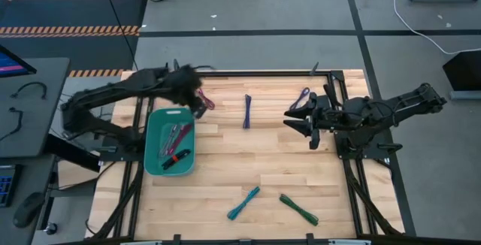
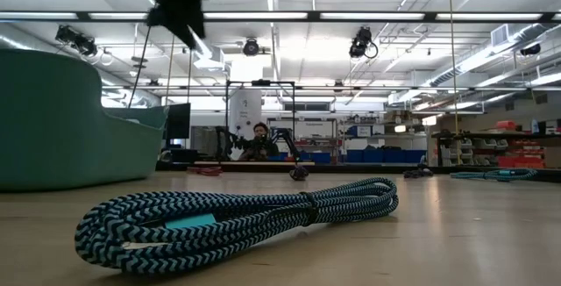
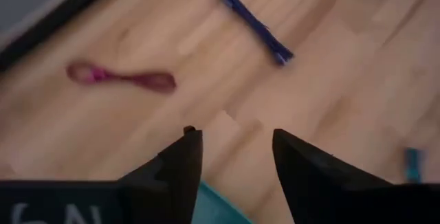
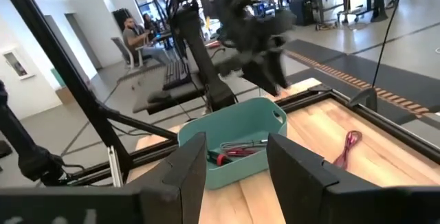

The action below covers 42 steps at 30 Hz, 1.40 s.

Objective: Pick and place USB-C Cables
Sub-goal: Put the red charger cable into the blue bin

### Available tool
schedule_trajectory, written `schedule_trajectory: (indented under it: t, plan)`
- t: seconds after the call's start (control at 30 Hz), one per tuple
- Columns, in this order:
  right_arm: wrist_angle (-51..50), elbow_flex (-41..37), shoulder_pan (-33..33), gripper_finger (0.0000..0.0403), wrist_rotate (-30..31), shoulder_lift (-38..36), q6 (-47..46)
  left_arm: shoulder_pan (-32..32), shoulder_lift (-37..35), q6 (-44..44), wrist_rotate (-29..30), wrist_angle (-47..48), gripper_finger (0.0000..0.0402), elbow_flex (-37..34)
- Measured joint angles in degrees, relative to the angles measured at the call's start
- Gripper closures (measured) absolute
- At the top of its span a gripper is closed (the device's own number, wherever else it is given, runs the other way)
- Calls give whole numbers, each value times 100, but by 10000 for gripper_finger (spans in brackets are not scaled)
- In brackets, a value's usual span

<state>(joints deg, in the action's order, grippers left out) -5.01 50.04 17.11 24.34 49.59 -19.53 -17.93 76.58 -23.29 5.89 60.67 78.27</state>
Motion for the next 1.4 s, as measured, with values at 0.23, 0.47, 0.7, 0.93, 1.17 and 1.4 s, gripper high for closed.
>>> schedule_trajectory:
  t: [0.23,0.47,0.7,0.93,1.17,1.4]
  plan:
    - [12,0,58,245,-8,71,-520,-370,1994,2267,2,83,226,897]
    - [10,0,380,245,3,83,-1245,-394,3413,4974,829,77,177,1033]
    - [16,0,732,245,596,154,-1745,-524,4110,6184,1249,-197,149,1033]
    - [94,0,940,245,1233,354,-2105,-828,4519,6875,865,-509,189,1035]
    - [416,0,1019,245,1356,631,-2276,-927,4729,7117,743,-518,247,1057]
    - [635,0,1027,245,1359,757,-2286,-820,4739,7156,827,-658,379,1051]
